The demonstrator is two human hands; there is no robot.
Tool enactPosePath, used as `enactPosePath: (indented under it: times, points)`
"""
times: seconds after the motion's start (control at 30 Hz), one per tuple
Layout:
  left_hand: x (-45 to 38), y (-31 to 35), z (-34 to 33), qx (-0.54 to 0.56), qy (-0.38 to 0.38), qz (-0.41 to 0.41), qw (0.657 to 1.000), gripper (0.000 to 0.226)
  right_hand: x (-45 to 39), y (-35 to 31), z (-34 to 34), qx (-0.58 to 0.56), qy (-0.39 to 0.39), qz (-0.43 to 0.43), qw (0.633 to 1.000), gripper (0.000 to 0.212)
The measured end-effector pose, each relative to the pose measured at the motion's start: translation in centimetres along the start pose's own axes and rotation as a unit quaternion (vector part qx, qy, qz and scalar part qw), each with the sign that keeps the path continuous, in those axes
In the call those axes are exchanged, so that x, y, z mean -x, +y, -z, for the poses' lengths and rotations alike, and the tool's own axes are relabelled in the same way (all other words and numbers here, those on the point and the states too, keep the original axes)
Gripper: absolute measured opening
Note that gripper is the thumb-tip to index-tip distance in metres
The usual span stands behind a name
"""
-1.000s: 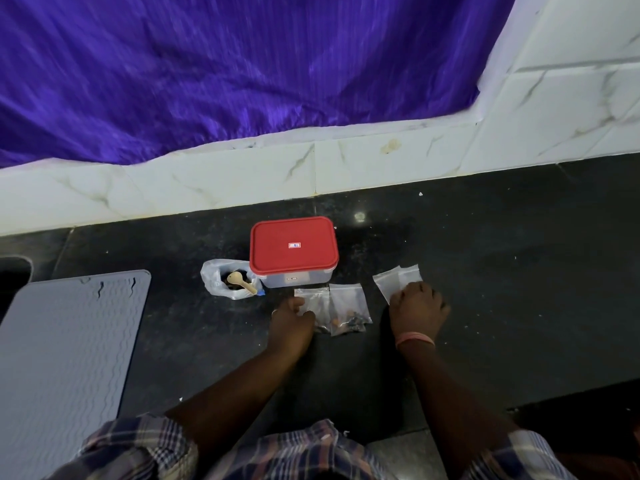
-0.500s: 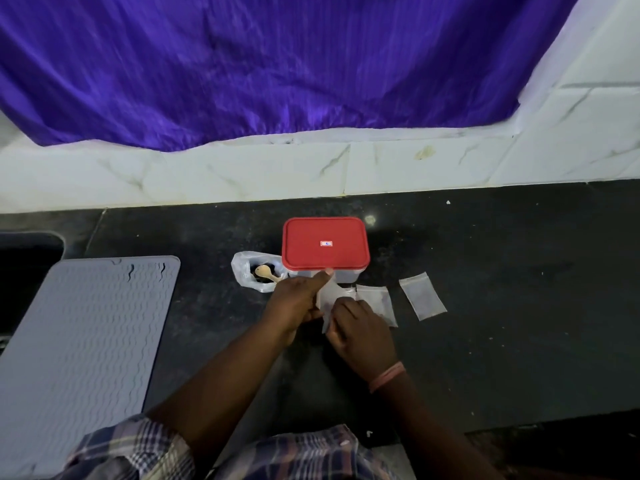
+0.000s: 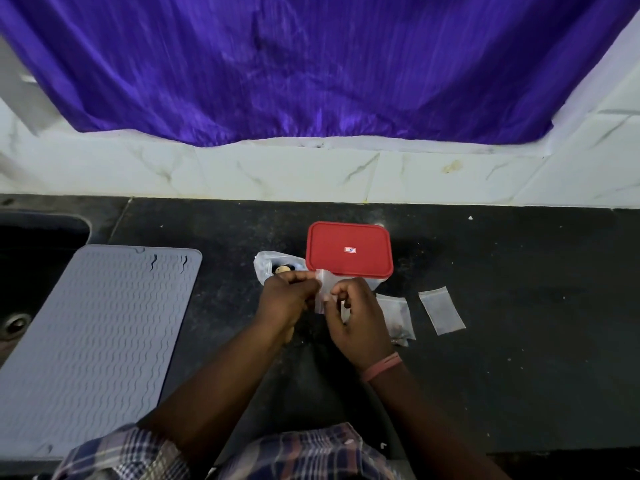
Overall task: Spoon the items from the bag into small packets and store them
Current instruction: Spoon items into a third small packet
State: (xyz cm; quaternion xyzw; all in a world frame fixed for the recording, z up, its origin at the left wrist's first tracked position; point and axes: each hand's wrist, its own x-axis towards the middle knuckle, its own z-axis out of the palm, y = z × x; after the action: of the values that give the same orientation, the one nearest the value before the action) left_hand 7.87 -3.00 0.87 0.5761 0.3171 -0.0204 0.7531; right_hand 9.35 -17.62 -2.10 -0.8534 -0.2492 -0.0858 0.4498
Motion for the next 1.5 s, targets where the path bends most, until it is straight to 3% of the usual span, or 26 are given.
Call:
enactPosePath:
  times: [0.13, 0.3, 0.37, 0.5, 0.57, 0.63, 0.73, 0.8, 0.9, 1.03, 1.1, 1.23, 1.27, 1.33, 1.4, 1.43, 1.5]
  points:
    - [0.1, 0.8, 0.3, 0.054, -0.022, 0.012, 0.998, 0.009, -0.7, -1.4, -1.3, -0.139, -0.037, -0.134, 0.98, 0.017]
    - [-0.3, 1.1, 1.0, 0.041, -0.012, 0.029, 0.999, 0.003, -1.5, -1.7, -2.0, -0.267, -0.04, -0.252, 0.929, 0.005]
    - [-0.4, 1.3, 1.6, 0.001, -0.009, 0.014, 1.0, 0.005, -1.7, -1.7, -1.9, -0.27, -0.044, -0.265, 0.925, 0.005]
    - [-0.1, 2.0, 2.3, -0.08, 0.0, -0.031, 0.996, 0.009, -2.6, -2.2, -2.0, -0.184, -0.066, -0.192, 0.962, 0.012]
    - [-0.2, 2.6, 2.7, -0.131, 0.027, -0.059, 0.989, 0.01, -3.3, -2.0, -2.1, -0.205, -0.037, -0.241, 0.948, 0.014]
    - [-0.2, 3.0, 3.2, -0.246, 0.055, -0.1, 0.963, 0.01, -3.8, -1.5, -1.9, -0.208, 0.0, -0.27, 0.94, 0.012]
    - [0.5, 3.0, 3.1, -0.391, 0.072, -0.106, 0.911, 0.008, -4.1, -1.0, -1.5, -0.076, -0.008, -0.183, 0.98, 0.007]
    - [1.0, 2.6, 2.9, -0.463, 0.077, -0.118, 0.875, 0.009, -3.9, -1.6, -2.0, -0.018, -0.038, -0.118, 0.992, 0.015]
    - [0.8, 1.6, 3.4, -0.511, 0.057, -0.2, 0.834, 0.037, -3.7, -2.2, -3.4, 0.022, -0.083, -0.072, 0.994, 0.027]
    - [0.4, 0.9, 4.2, -0.544, 0.036, -0.285, 0.788, 0.021, -3.6, -1.6, -4.2, 0.049, -0.078, -0.036, 0.995, 0.013]
    - [0.1, 0.8, 4.8, -0.52, 0.064, -0.262, 0.81, 0.021, -3.6, -1.4, -4.2, 0.041, -0.088, -0.037, 0.995, 0.008]
    - [-0.4, 0.7, 6.4, -0.375, 0.1, -0.128, 0.913, 0.018, -4.2, -1.8, -5.5, 0.091, -0.17, -0.057, 0.98, 0.009]
    - [-0.4, 0.8, 6.6, -0.309, 0.096, -0.085, 0.942, 0.02, -4.3, -1.9, -5.8, 0.08, -0.176, -0.082, 0.978, 0.01]
    - [-0.3, 1.2, 6.6, -0.157, 0.076, 0.006, 0.985, 0.022, -4.5, -2.2, -6.3, -0.044, -0.151, -0.194, 0.968, 0.009]
    - [0.1, 1.9, 6.4, -0.09, 0.046, 0.057, 0.993, 0.016, -4.8, -2.8, -6.6, -0.232, -0.127, -0.348, 0.899, 0.007]
    - [0.0, 2.0, 6.5, -0.137, 0.043, 0.043, 0.989, 0.014, -4.8, -2.8, -6.6, -0.298, -0.119, -0.4, 0.859, 0.004]
    - [-0.5, 2.0, 6.9, -0.351, 0.071, -0.034, 0.933, 0.015, -4.3, -2.5, -6.8, -0.29, -0.118, -0.414, 0.855, 0.005]
